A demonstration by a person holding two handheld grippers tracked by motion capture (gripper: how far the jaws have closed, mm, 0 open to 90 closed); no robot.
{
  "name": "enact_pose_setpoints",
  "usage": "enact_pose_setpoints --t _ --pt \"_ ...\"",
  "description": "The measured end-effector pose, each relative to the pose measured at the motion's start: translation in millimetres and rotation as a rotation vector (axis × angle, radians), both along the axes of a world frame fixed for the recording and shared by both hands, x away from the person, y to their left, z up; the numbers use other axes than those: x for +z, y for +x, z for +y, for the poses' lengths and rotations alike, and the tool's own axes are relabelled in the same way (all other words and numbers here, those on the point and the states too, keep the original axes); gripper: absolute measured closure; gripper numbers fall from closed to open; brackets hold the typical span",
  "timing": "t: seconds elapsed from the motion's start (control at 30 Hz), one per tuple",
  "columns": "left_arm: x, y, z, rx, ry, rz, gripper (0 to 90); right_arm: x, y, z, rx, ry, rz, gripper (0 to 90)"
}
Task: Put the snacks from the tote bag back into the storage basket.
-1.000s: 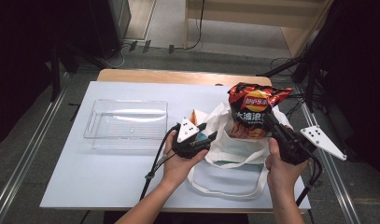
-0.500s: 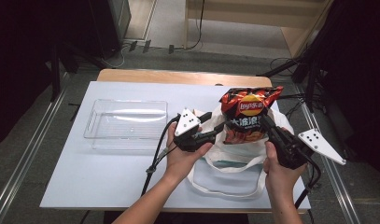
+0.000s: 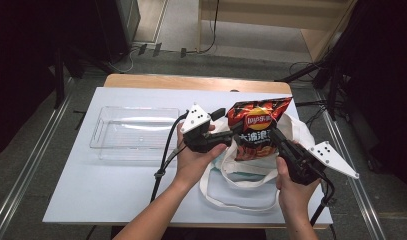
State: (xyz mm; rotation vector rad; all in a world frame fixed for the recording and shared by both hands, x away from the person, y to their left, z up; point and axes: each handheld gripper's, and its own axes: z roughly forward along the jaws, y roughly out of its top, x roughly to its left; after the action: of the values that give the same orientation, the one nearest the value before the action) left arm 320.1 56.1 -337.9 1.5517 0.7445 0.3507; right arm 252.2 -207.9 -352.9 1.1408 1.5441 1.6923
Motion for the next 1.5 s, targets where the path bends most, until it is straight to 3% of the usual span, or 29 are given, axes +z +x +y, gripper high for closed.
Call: enact_pose_setpoints --t 0.13,0.27,0.37,0.53,0.77,0.9,1.17,1.37,1.5 --pt "3.7 -0.2 -0.6 -0.007 -0.004 -0.006 36.5 -1.5 -1.4 2.7 0.011 -0.008 0.001 90.0" --pt "6.0 -1.1 -2.0 -0.007 -0.008 0.008 55.1 -4.1 -2.0 6.8 0.015 -0.029 0.003 90.0" --pt "5.4 0.9 -0.3 0.003 -0.013 0.044 66.9 -5.7 -2.9 7.3 0.013 -0.032 0.004 90.0" --pt "4.6 0.0 -3.5 0.018 0.021 0.047 84.4 -8.4 -4.6 8.2 0.018 -0.04 0.006 90.0" --pt "6.7 -2.2 -4.0 0.017 0.042 0.016 90.0 -9.9 -6.6 11.8 0.024 -0.067 0.002 90.0" --pt "9.7 -2.9 -3.1 -0.004 0.03 0.012 90.0 -10.2 -7.9 10.8 0.001 -0.069 -0.004 90.0" --pt "14.5 -7.7 -3.3 -0.055 0.039 -0.028 90.0 -14.0 -12.0 -0.6 -0.011 -0.096 0.001 71.6" --pt "19.5 -11.3 -9.1 -0.108 0.036 -0.056 90.0 -29.8 -24.3 -14.9 -0.027 -0.13 0.007 54.1" --pt "22.4 -13.0 -15.4 -0.135 0.015 -0.053 90.0 -43.7 -31.4 -21.8 -0.027 -0.139 0.063 46.7"
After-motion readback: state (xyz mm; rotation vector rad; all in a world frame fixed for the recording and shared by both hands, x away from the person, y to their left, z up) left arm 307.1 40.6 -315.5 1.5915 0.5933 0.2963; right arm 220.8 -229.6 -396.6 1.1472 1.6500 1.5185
